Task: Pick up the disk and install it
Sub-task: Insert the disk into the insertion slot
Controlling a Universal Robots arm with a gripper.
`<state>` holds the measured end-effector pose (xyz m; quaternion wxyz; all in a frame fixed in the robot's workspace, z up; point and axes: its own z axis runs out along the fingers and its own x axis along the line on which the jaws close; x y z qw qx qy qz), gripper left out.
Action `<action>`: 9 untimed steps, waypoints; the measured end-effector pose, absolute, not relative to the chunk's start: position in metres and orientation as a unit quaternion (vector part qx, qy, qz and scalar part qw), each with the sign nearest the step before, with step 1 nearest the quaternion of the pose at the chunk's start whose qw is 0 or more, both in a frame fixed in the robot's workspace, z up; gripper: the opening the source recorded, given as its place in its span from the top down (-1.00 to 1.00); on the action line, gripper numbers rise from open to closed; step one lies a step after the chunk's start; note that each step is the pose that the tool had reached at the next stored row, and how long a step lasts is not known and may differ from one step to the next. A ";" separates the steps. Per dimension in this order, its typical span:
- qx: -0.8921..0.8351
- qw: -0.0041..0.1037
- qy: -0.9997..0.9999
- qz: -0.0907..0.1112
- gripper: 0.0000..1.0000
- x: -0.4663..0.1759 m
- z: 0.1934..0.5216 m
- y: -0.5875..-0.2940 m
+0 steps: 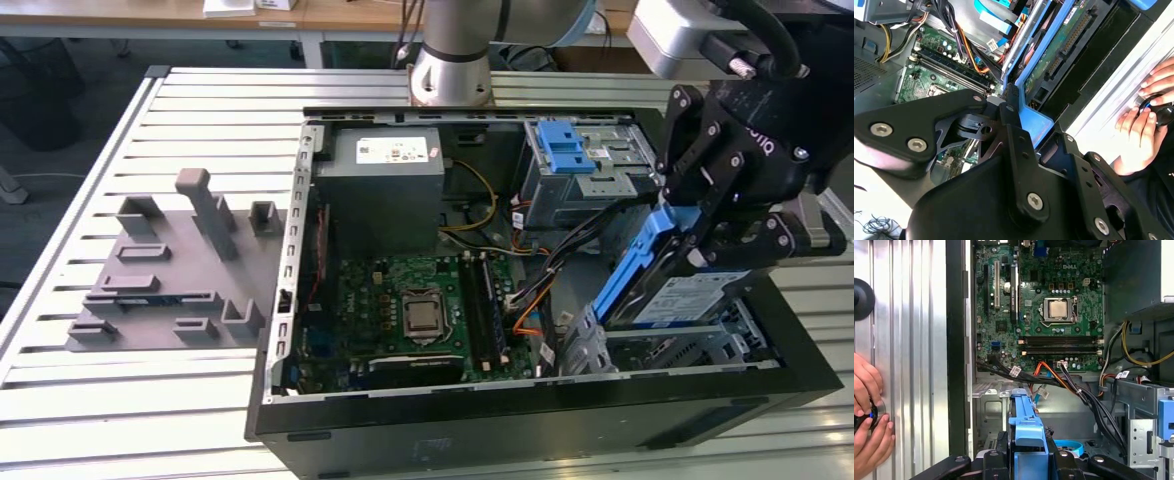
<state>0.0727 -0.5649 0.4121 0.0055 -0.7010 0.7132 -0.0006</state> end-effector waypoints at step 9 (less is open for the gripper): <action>-0.701 0.005 0.713 -0.001 0.27 0.073 0.409 -0.565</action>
